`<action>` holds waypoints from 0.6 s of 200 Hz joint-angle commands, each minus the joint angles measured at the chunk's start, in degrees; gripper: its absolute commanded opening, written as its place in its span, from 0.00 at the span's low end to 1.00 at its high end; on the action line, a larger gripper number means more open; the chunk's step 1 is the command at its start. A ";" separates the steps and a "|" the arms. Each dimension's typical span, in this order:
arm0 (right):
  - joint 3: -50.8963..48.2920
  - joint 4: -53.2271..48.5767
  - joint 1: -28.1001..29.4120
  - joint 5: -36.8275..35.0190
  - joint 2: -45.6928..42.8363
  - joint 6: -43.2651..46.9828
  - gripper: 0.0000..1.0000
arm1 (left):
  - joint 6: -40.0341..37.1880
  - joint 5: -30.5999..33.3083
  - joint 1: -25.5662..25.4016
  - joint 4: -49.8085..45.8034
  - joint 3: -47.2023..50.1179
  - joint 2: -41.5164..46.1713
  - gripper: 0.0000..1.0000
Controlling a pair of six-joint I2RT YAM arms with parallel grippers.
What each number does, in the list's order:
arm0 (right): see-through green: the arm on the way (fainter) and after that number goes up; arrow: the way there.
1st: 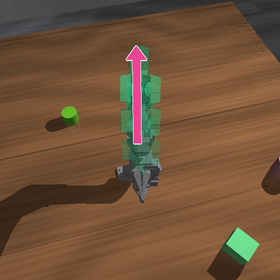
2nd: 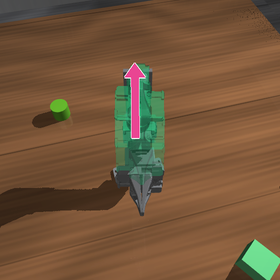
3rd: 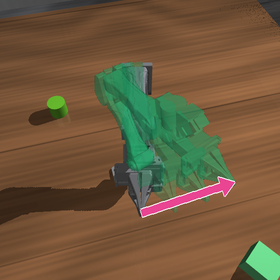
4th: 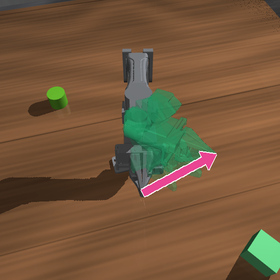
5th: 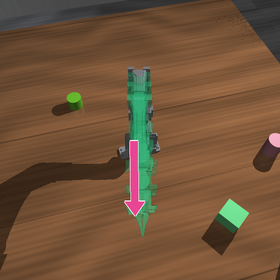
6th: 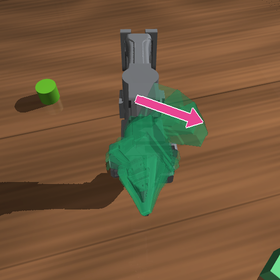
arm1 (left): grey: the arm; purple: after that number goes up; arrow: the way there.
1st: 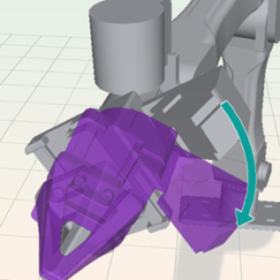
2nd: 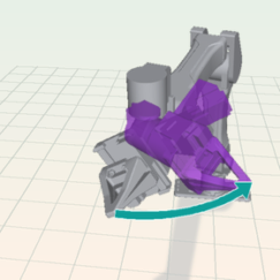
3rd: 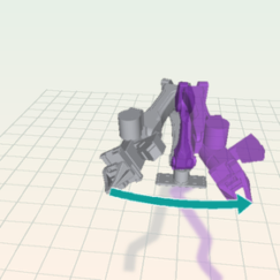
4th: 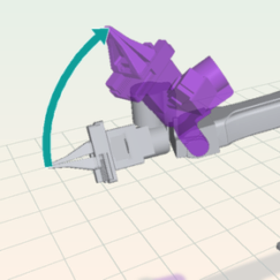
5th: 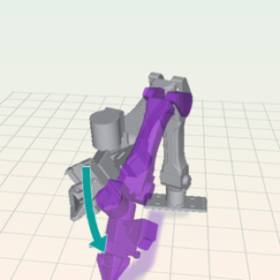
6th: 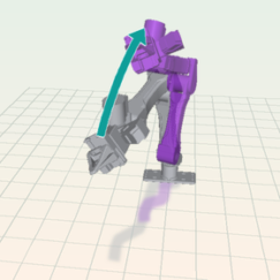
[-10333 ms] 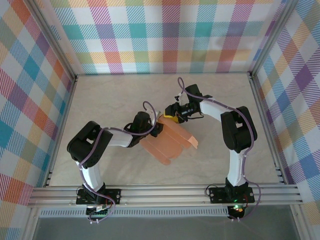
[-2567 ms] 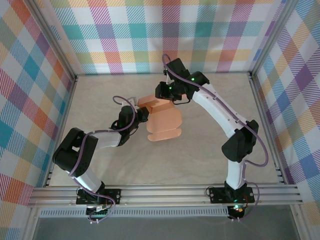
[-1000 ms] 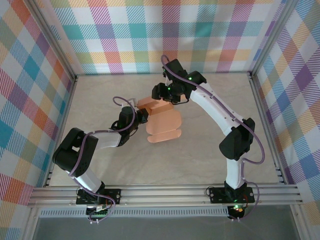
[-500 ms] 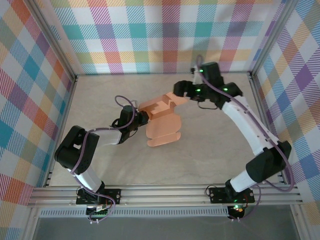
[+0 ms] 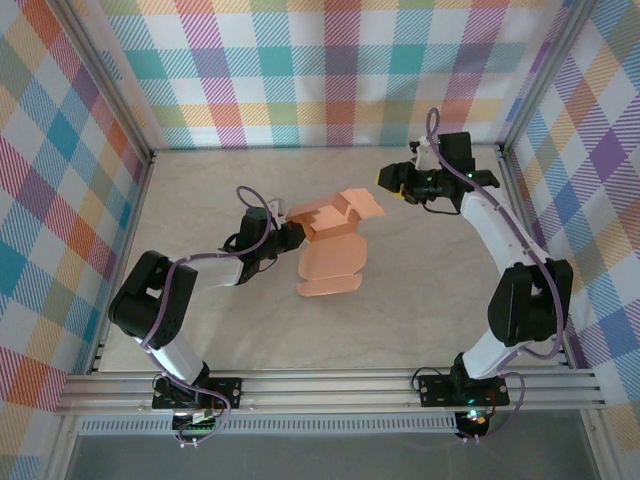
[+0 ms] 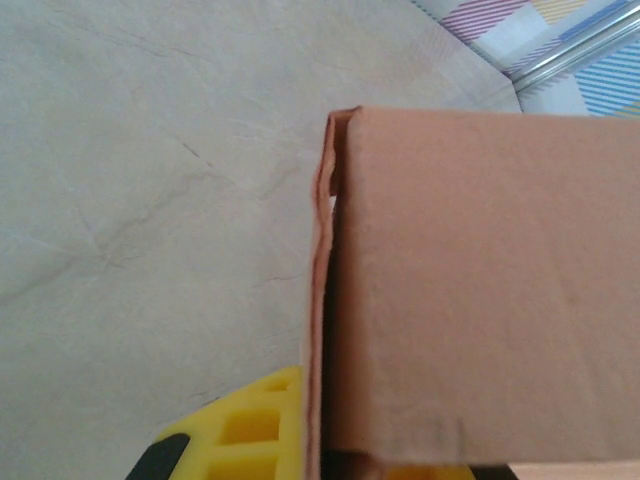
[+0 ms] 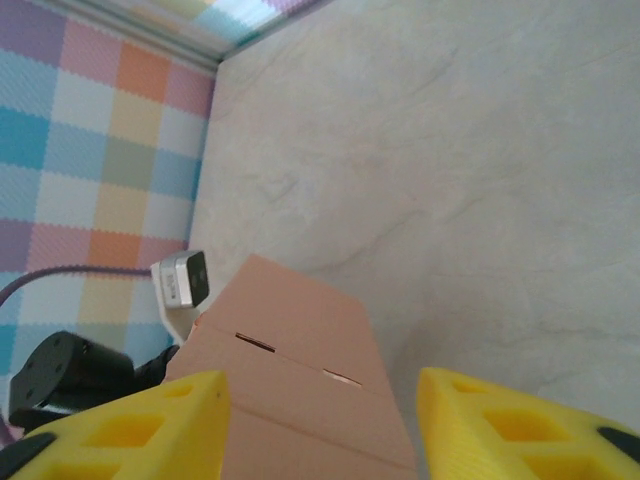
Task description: Fold the paper box
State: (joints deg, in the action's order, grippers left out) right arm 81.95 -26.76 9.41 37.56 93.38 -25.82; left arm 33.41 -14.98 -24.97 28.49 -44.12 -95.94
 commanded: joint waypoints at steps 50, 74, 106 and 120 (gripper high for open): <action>-1.54 2.15 3.78 8.60 1.64 5.14 0.38 | 3.30 -2.86 0.76 2.08 -2.47 -1.73 0.00; -2.38 1.94 5.35 7.90 1.36 6.37 0.33 | 4.31 -2.11 0.79 -0.24 -3.44 -2.37 0.00; -2.41 0.30 7.64 5.19 1.18 9.43 0.32 | 5.98 -2.28 0.71 -2.79 -4.72 -2.83 0.00; -2.36 -0.29 8.39 2.93 1.21 11.08 0.32 | 7.59 -3.37 0.80 -2.25 -5.01 -2.99 0.00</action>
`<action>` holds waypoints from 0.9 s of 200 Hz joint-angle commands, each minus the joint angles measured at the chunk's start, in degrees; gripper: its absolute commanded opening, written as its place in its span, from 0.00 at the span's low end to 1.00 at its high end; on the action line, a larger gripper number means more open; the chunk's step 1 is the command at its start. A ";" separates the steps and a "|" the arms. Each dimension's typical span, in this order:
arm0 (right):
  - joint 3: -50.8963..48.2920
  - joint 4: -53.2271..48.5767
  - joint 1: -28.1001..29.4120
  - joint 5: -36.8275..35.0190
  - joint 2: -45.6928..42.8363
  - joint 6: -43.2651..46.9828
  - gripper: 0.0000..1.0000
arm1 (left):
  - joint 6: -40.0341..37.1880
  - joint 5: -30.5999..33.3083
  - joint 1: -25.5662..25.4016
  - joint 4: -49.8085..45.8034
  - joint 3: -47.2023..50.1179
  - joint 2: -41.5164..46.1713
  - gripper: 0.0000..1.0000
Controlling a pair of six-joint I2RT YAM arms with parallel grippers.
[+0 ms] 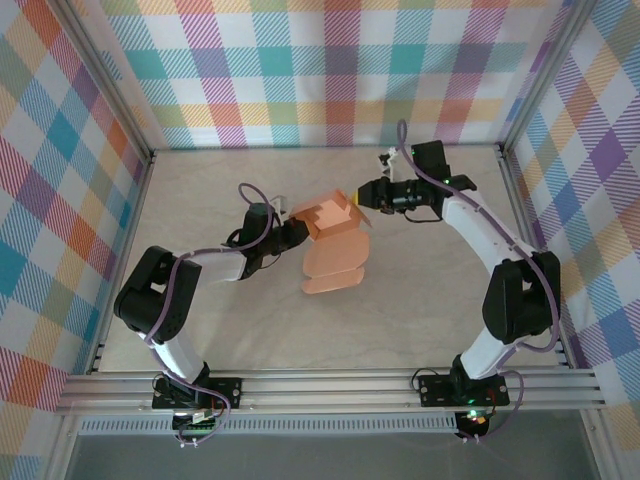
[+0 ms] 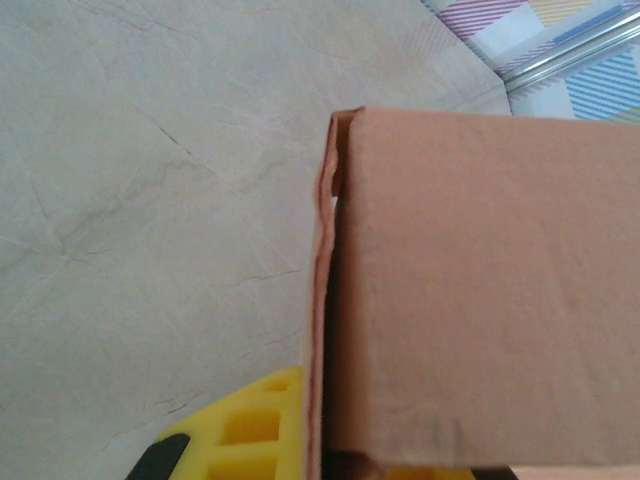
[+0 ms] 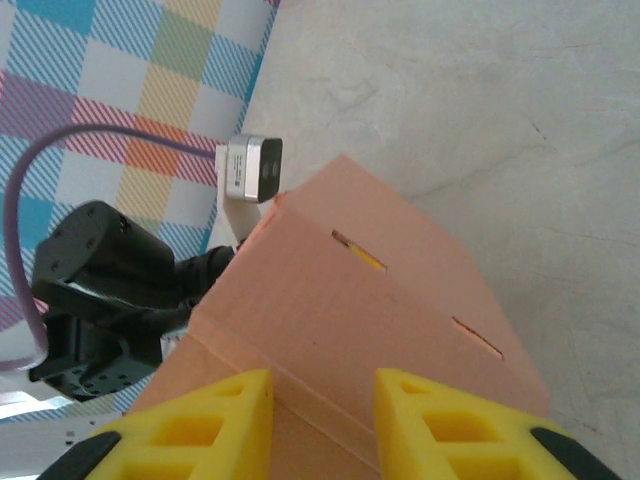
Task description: Fold the paper box
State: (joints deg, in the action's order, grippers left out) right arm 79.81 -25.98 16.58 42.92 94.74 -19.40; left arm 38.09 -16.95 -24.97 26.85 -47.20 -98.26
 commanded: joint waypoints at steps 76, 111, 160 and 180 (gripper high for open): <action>0.71 -2.79 6.42 -21.78 -0.57 16.74 0.30 | 5.20 -3.97 0.74 -1.59 -2.58 -0.37 0.00; 0.48 -2.13 8.57 -24.34 -0.87 21.43 0.32 | 5.15 -4.36 0.73 -1.72 -2.63 -0.78 0.00; 0.82 -2.13 11.61 -26.48 0.42 27.56 0.34 | 5.35 -5.18 0.71 -1.68 -2.99 -1.38 0.00; 0.24 -1.51 11.72 -25.93 0.21 28.17 0.36 | 5.33 -5.37 0.72 -1.70 -3.01 -1.47 0.00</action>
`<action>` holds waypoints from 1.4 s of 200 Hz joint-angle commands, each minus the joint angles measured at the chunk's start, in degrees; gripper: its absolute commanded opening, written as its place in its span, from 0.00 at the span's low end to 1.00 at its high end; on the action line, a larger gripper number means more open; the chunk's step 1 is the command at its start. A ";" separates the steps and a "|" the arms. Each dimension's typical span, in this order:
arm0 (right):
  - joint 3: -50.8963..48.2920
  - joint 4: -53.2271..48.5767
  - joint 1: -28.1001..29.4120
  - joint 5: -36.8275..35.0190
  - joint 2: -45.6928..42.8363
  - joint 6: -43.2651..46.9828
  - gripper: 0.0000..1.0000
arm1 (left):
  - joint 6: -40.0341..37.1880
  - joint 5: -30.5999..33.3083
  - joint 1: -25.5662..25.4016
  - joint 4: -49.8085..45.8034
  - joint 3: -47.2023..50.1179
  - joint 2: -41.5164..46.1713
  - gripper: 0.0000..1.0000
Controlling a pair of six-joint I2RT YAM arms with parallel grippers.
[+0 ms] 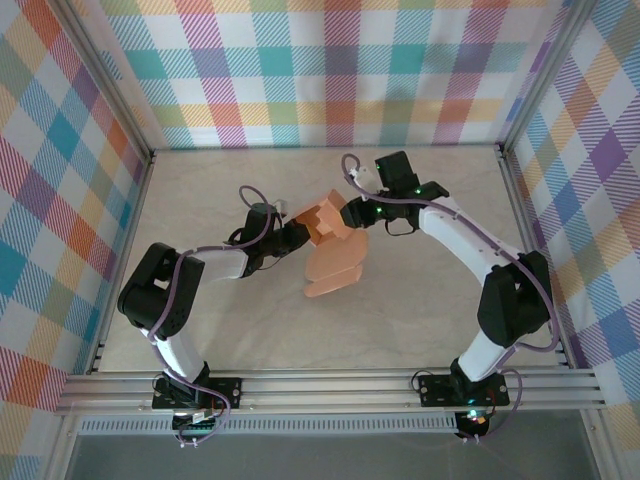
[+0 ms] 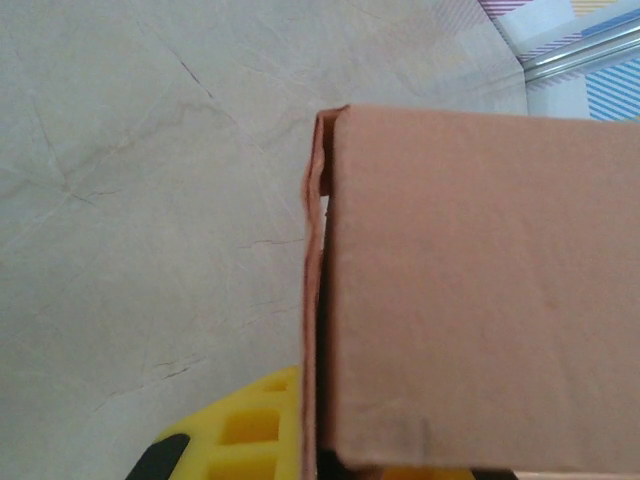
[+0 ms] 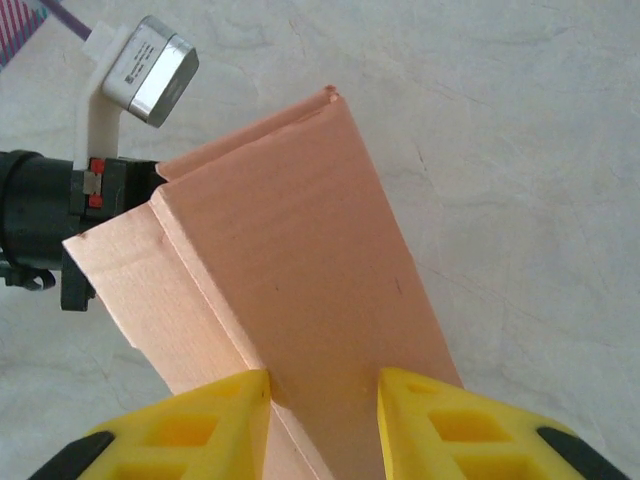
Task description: Fold the paper box
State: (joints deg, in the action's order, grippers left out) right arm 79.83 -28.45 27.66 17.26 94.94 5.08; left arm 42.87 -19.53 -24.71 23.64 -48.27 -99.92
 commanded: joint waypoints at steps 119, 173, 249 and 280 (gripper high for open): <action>0.37 -0.99 0.81 3.87 0.16 7.35 0.41 | 0.73 -3.56 0.45 1.58 -2.52 -1.29 0.00; 1.90 -2.83 2.56 -4.25 1.93 9.92 0.42 | 0.55 -4.11 0.46 1.15 -2.88 -1.14 0.00; 3.43 -1.90 6.05 -20.06 4.32 12.03 0.33 | 0.24 -4.64 0.45 0.95 -2.96 -0.75 0.00; 3.25 -0.87 8.05 -26.17 5.15 13.43 0.31 | 0.53 -4.80 0.45 0.99 -2.83 -1.05 0.00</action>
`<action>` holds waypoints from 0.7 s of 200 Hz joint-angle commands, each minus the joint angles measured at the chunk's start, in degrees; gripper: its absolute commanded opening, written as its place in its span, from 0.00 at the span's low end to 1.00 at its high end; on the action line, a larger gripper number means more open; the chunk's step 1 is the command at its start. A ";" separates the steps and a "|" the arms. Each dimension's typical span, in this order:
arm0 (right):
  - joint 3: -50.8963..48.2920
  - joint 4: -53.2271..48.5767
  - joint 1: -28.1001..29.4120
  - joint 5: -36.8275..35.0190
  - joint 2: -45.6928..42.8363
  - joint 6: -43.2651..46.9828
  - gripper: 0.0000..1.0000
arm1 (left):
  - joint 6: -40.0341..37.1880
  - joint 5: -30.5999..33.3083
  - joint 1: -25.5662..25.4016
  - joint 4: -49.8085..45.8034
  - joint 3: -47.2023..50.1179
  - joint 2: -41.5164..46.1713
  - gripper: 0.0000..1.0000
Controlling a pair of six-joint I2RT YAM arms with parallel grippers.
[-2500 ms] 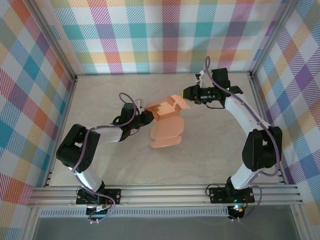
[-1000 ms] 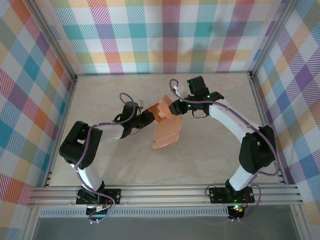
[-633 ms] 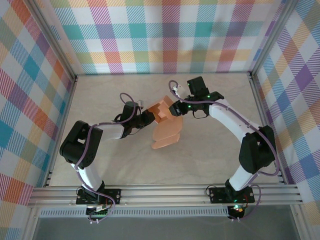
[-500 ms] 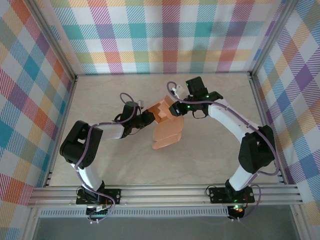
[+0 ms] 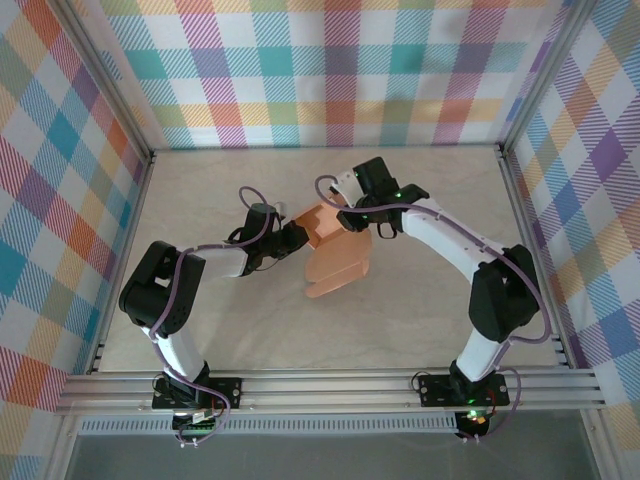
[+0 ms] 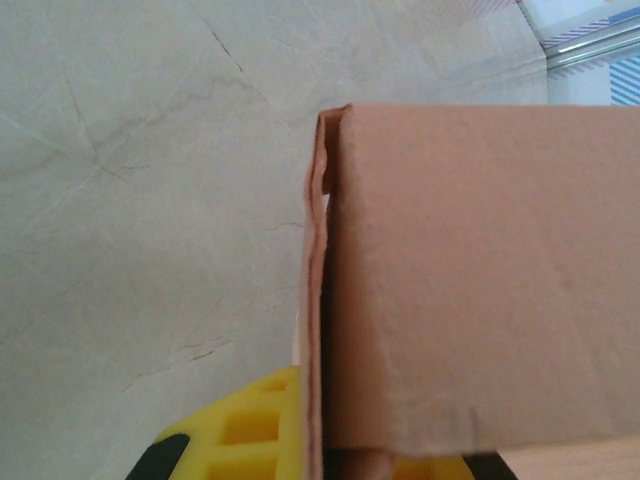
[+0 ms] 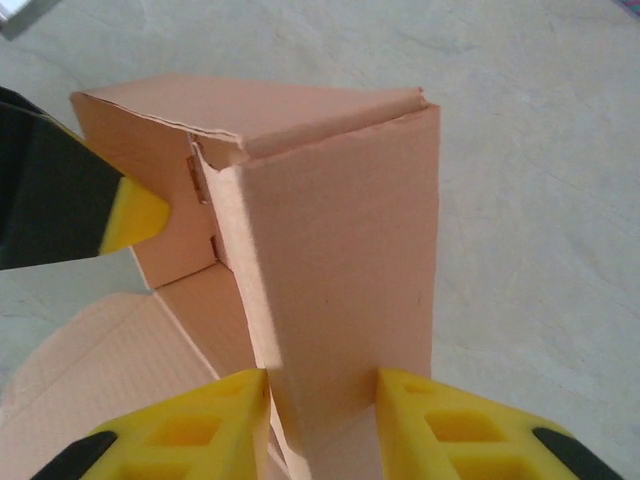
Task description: Fold the paper box
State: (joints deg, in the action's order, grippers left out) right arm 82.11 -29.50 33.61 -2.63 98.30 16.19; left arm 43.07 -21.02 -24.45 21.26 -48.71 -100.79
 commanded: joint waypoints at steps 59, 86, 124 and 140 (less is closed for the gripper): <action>0.73 1.51 5.57 -16.60 3.43 3.61 0.26 | 0.83 -3.22 0.19 3.61 -2.47 -0.46 0.00; 1.02 2.77 7.64 -23.83 4.94 3.96 0.21 | 0.98 -3.32 0.15 3.44 -2.61 -0.28 0.00; 0.80 5.41 10.00 -31.44 6.50 3.70 0.15 | 1.40 -3.42 -0.03 3.34 -2.80 -0.51 0.00; 0.78 6.14 10.85 -33.37 7.06 4.21 0.14 | 1.47 -3.49 -0.15 3.34 -2.89 -0.69 0.00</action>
State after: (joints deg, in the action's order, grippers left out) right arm 82.24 -25.15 42.15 -31.92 103.57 18.96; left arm 44.18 -20.99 -24.45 20.84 -48.71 -101.71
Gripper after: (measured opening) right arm 0.146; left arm 0.056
